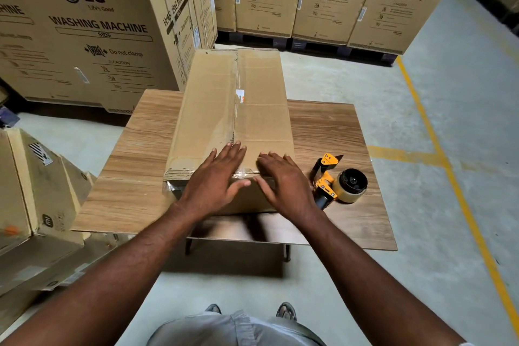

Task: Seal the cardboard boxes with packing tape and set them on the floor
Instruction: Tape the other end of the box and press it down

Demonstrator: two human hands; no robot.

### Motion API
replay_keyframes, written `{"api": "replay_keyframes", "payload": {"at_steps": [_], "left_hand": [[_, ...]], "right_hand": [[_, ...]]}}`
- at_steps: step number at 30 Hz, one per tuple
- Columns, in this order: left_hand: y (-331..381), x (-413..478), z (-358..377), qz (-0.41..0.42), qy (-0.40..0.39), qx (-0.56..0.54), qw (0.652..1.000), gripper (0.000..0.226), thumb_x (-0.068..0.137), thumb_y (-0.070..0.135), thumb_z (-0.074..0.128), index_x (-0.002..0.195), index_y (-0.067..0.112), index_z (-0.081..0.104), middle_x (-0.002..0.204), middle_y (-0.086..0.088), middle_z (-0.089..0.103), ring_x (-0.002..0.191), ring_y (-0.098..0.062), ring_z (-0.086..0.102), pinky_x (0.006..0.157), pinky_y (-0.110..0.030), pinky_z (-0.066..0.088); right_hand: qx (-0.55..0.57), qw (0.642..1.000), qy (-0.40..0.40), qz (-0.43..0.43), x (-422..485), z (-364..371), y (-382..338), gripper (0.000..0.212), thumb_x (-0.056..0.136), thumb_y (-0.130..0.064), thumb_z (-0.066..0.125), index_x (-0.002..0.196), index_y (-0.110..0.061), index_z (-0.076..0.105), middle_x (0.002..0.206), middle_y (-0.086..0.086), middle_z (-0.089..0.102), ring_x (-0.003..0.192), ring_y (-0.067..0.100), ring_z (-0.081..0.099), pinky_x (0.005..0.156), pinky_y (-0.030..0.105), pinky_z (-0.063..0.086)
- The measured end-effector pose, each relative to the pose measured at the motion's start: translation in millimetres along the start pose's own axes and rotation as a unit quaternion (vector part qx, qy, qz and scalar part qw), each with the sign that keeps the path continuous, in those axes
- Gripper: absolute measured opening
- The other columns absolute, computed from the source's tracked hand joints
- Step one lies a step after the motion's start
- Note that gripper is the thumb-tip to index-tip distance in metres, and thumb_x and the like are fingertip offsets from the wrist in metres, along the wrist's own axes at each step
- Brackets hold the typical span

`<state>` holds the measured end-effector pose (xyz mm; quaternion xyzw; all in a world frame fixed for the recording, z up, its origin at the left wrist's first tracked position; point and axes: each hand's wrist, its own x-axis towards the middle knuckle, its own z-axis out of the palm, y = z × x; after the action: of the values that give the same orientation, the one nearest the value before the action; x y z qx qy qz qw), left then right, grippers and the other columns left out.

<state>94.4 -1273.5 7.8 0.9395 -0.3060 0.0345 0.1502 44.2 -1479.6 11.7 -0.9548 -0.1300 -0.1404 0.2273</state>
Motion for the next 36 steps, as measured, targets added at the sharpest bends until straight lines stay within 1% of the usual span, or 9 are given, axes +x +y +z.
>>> {"api": "replay_keyframes", "payload": {"at_steps": [3, 6, 11, 18, 23, 26, 29, 33, 36], "left_hand": [[-1.9, -0.3, 1.9, 0.009, -0.005, 0.021, 1.0, 0.076, 0.098, 0.046, 0.051, 0.158, 0.017, 0.016, 0.165, -0.003, 0.015, 0.153, -0.018, 0.013, 0.124, -0.037, 0.009], [-4.1, -2.0, -0.8, 0.021, -0.03, 0.011, 0.999, 0.089, 0.093, 0.033, 0.064, 0.159, 0.015, 0.008, 0.166, -0.004, 0.008, 0.153, -0.018, 0.005, 0.125, -0.037, 0.006], [-24.2, -11.2, -18.7, -0.011, -0.013, -0.052, 0.999, 0.087, 0.094, 0.044, 0.06, 0.159, 0.012, 0.012, 0.165, -0.002, 0.009, 0.152, -0.017, 0.005, 0.124, -0.037, 0.003], [-51.1, -37.9, -20.1, 0.0, -0.024, 0.02, 0.999, 0.087, 0.091, 0.02, 0.066, 0.159, 0.017, 0.012, 0.166, -0.002, 0.009, 0.153, -0.018, 0.002, 0.124, -0.038, 0.001], [-51.6, -31.7, -19.3, -0.026, -0.008, 0.002, 1.0, 0.079, 0.097, 0.05, 0.051, 0.159, 0.017, 0.015, 0.165, 0.001, 0.01, 0.153, -0.014, 0.005, 0.123, -0.033, 0.0], [-51.7, -35.7, -16.4, -0.006, 0.005, 0.014, 1.0, 0.073, 0.098, 0.036, 0.055, 0.158, 0.016, 0.02, 0.165, -0.001, 0.018, 0.153, -0.016, 0.01, 0.123, -0.034, 0.004], [-56.4, -37.3, -18.6, 0.019, -0.012, 0.002, 1.0, 0.084, 0.092, 0.022, 0.065, 0.159, 0.017, 0.015, 0.166, 0.0, 0.012, 0.153, -0.016, 0.006, 0.124, -0.034, 0.003], [-68.1, -34.4, -25.7, 0.005, -0.027, -0.051, 0.998, 0.073, 0.099, 0.041, 0.053, 0.158, 0.016, 0.019, 0.165, 0.0, 0.014, 0.153, -0.015, 0.004, 0.122, -0.032, -0.003], [-80.3, -41.1, -25.7, 0.01, -0.02, -0.044, 0.999, 0.066, 0.101, 0.036, 0.049, 0.158, 0.02, 0.019, 0.165, 0.004, 0.014, 0.153, -0.012, 0.001, 0.123, -0.035, -0.005]], "right_hand": [[0.005, 1.0, -0.016, 0.008, 0.9, 6.4, -2.9, 0.04, 0.095, -0.032, 0.062, 0.128, -0.011, 0.061, 0.142, 0.007, 0.057, 0.138, 0.026, 0.047, 0.117, 0.043, 0.032], [-0.026, 0.999, -0.041, 0.002, -4.1, 5.9, -2.7, 0.049, 0.088, -0.018, 0.067, 0.135, -0.011, 0.055, 0.149, 0.008, 0.05, 0.143, 0.027, 0.04, 0.117, 0.048, 0.033], [-0.006, 0.998, -0.029, 0.056, 13.0, 9.9, -27.0, 0.055, 0.092, -0.044, 0.06, 0.137, -0.011, 0.055, 0.148, 0.01, 0.051, 0.141, 0.027, 0.042, 0.119, 0.044, 0.029], [-0.049, 0.997, -0.035, 0.049, 6.1, 20.3, -30.0, 0.059, 0.091, -0.039, 0.062, 0.142, -0.011, 0.048, 0.153, 0.01, 0.045, 0.145, 0.027, 0.036, 0.12, 0.047, 0.026], [-0.027, 0.997, -0.028, 0.069, 21.1, 24.8, -48.4, 0.062, 0.091, -0.05, 0.059, 0.141, -0.013, 0.049, 0.151, 0.007, 0.048, 0.145, 0.025, 0.037, 0.121, 0.045, 0.024], [-0.032, 0.996, -0.033, 0.074, 22.6, 29.7, -53.9, 0.061, 0.09, -0.048, 0.06, 0.139, -0.013, 0.05, 0.152, 0.007, 0.047, 0.146, 0.025, 0.035, 0.121, 0.046, 0.022], [-0.056, 0.995, -0.043, 0.067, 15.5, 32.9, -53.9, 0.067, 0.089, -0.038, 0.063, 0.147, -0.012, 0.041, 0.157, 0.008, 0.039, 0.149, 0.026, 0.028, 0.123, 0.047, 0.017], [-0.023, 0.997, -0.027, 0.074, 24.6, 34.9, -67.1, 0.069, 0.091, -0.043, 0.061, 0.148, -0.011, 0.039, 0.156, 0.008, 0.04, 0.149, 0.026, 0.027, 0.122, 0.049, 0.017], [-0.006, 0.997, -0.034, 0.065, 30.5, 40.5, -79.1, 0.063, 0.093, -0.042, 0.059, 0.146, -0.012, 0.044, 0.154, 0.008, 0.043, 0.148, 0.024, 0.03, 0.123, 0.049, 0.019]]}}
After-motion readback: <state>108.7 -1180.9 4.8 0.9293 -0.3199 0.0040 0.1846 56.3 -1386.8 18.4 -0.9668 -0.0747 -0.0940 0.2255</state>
